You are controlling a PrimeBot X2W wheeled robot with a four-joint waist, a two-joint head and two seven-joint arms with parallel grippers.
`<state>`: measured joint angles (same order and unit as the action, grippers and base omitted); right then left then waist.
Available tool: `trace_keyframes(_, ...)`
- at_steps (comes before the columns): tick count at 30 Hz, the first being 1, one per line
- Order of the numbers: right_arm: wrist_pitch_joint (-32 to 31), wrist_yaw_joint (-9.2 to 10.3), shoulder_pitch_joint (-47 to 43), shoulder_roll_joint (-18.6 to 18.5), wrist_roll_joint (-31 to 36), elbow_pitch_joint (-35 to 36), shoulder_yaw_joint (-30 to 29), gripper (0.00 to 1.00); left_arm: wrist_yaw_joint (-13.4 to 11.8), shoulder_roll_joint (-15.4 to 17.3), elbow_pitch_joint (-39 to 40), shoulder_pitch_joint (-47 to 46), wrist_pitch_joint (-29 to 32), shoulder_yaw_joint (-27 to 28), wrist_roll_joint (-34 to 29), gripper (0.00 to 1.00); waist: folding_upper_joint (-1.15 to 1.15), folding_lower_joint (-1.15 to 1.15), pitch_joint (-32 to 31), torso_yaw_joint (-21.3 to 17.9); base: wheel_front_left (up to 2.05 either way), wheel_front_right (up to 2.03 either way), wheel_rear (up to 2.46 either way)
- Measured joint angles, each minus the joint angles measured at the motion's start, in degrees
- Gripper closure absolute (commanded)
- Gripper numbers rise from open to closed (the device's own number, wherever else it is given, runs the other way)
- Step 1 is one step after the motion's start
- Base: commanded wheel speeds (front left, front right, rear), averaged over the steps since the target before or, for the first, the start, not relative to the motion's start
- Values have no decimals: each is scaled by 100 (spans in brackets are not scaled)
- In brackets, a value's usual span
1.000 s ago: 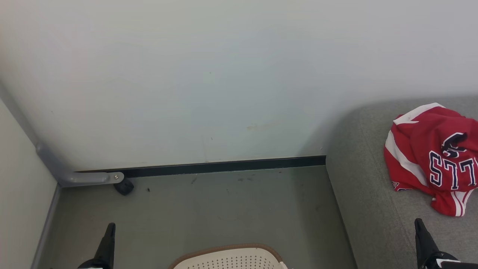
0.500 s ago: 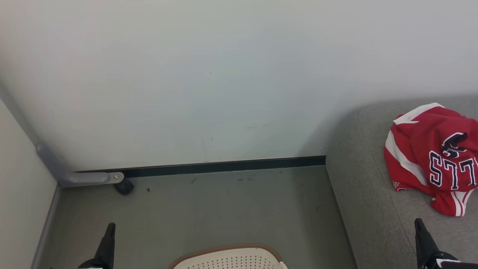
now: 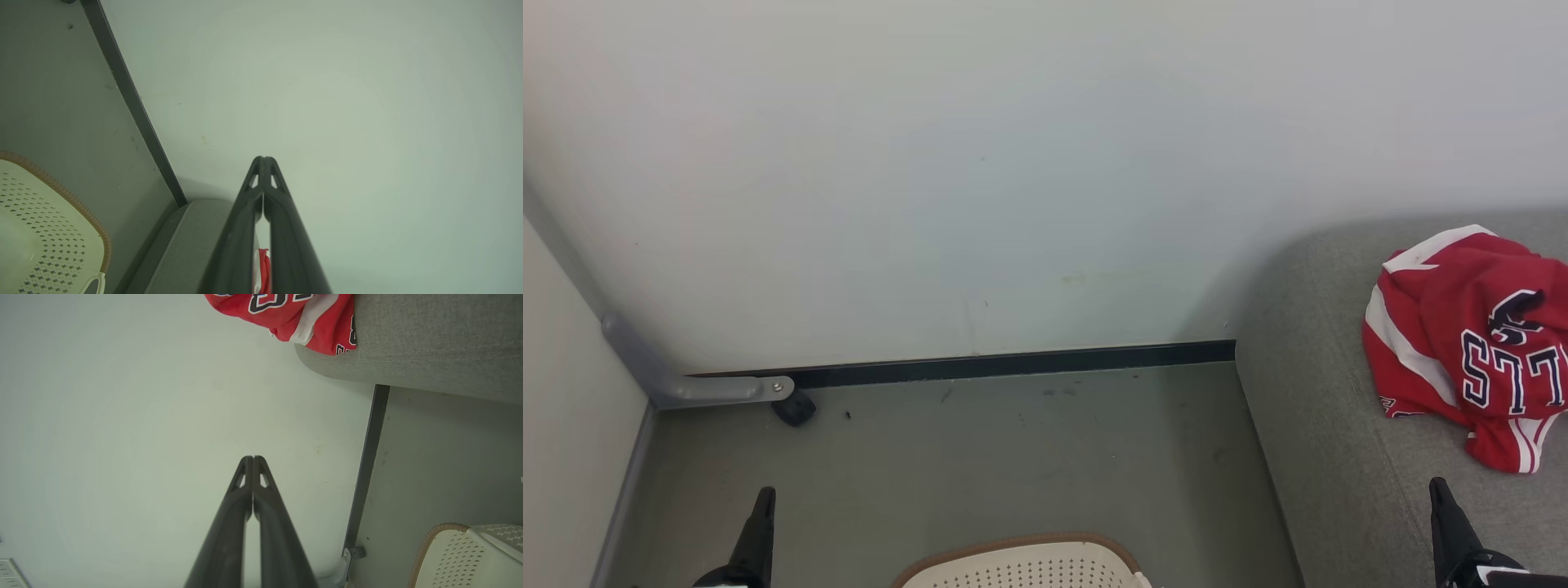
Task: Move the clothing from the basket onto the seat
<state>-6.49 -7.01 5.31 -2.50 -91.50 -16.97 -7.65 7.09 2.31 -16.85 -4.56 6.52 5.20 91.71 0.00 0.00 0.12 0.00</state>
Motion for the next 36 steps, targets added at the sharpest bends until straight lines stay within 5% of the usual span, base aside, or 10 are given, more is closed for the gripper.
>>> trace_keyframes(36,0,1,0,0,0,1,0,100,0,0,2,0,0,0,0,100,0,0,0,0,0,0,0)
